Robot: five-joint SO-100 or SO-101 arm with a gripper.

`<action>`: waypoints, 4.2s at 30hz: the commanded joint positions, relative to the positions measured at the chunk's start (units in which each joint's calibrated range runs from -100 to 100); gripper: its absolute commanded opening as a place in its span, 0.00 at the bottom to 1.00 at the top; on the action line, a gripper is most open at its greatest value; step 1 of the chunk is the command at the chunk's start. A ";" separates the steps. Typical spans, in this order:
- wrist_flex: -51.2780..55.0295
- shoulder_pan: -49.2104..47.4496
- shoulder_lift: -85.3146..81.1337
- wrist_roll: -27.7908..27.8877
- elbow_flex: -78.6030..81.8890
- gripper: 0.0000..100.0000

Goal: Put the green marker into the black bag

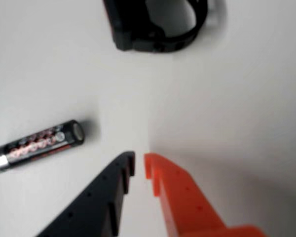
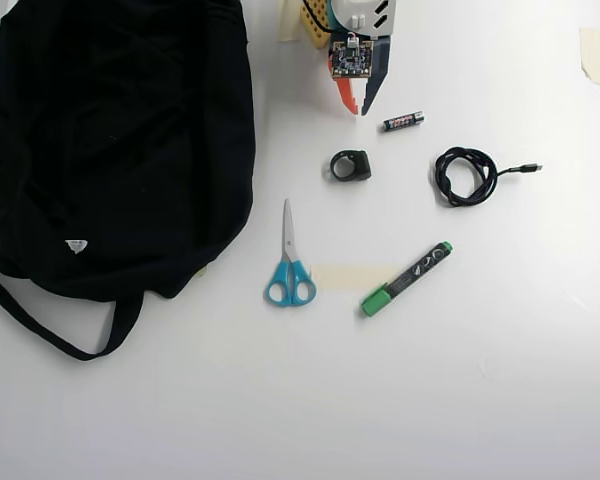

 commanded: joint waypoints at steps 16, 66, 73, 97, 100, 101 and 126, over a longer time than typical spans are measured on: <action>-0.35 0.23 -0.75 0.23 1.33 0.02; -10.08 2.55 7.88 0.23 -20.60 0.02; -13.36 2.70 20.17 0.28 -34.61 0.02; -32.22 5.84 63.98 2.64 -76.75 0.02; -34.89 5.84 68.80 5.94 -80.80 0.02; -35.58 5.84 70.21 6.05 -82.05 0.02; -62.02 5.99 93.61 6.57 -93.10 0.02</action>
